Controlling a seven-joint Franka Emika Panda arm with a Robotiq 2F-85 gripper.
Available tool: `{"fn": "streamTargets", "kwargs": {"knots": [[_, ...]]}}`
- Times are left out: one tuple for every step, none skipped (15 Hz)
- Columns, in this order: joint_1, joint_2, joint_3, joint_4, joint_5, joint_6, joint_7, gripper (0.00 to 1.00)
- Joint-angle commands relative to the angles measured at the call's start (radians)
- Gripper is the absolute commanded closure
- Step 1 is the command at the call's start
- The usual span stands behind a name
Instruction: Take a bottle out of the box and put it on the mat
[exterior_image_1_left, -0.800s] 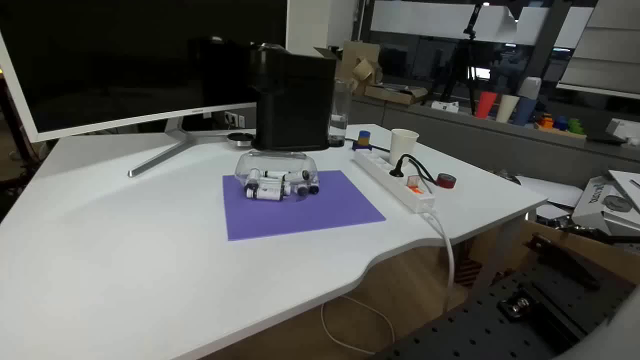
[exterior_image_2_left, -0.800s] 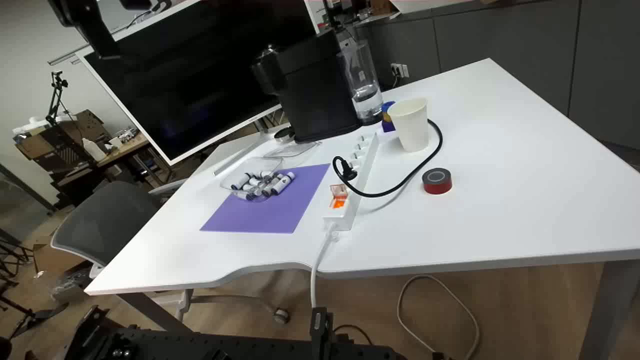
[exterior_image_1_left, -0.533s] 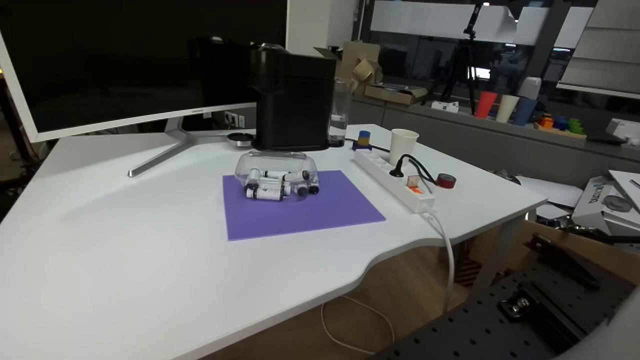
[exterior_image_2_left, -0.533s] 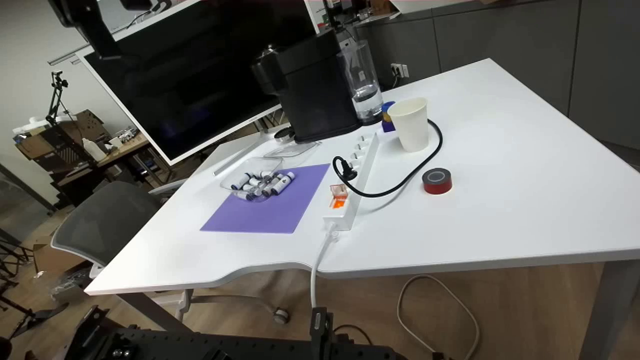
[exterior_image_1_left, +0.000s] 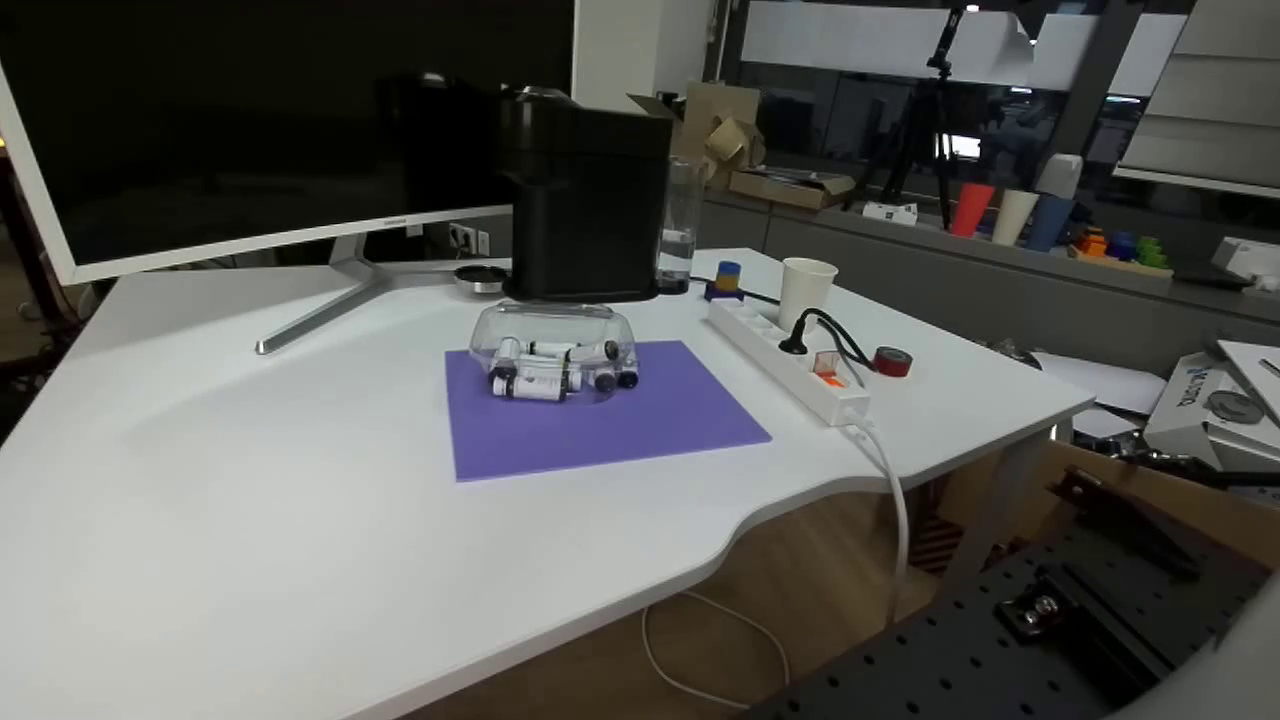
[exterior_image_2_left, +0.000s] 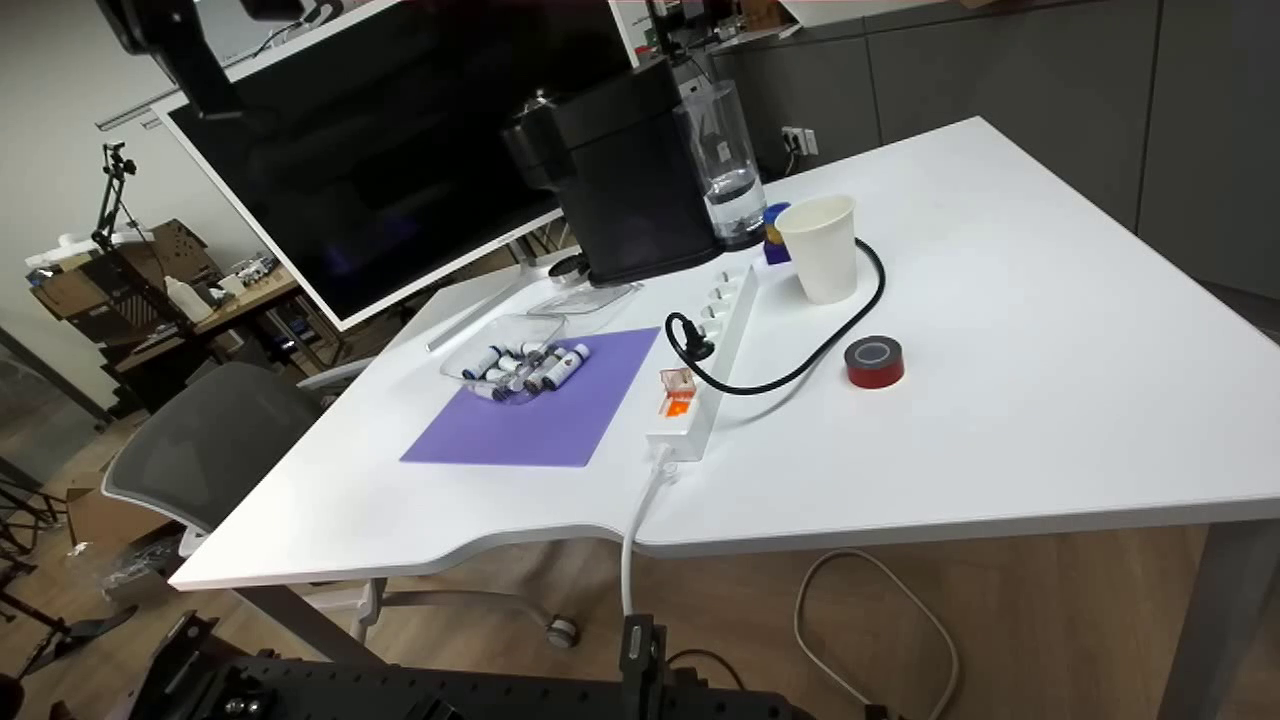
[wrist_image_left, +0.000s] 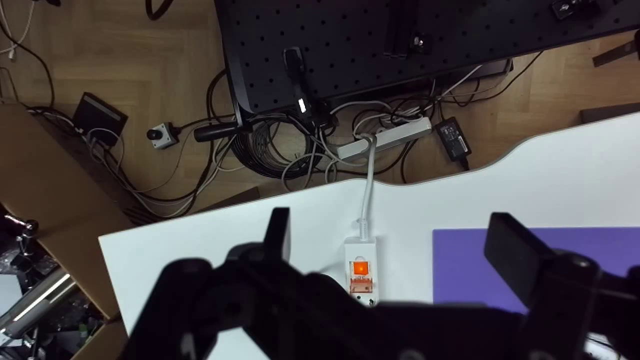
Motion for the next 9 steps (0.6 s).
{"fn": "streamTargets", "kwargs": {"knots": [[0.019, -0.001, -0.015, 0.002, -0.007, -0.004, 0.008, 0.0], [0.019, -0.001, -0.015, 0.002, -0.007, -0.004, 0.008, 0.0], [0.021, 0.008, -0.008, -0.002, -0.014, 0.022, 0.021, 0.0], [0.029, 0.026, 0.001, -0.003, -0.023, 0.046, 0.027, 0.0], [0.037, 0.048, 0.012, -0.007, -0.031, 0.083, 0.039, 0.0], [0.048, 0.078, 0.026, -0.014, -0.044, 0.131, 0.048, 0.0], [0.058, 0.106, 0.038, -0.019, -0.054, 0.179, 0.055, 0.0], [0.073, 0.147, 0.054, -0.023, -0.059, 0.236, 0.063, 0.0], [0.085, 0.187, 0.069, -0.024, -0.068, 0.291, 0.07, 0.0]]}}
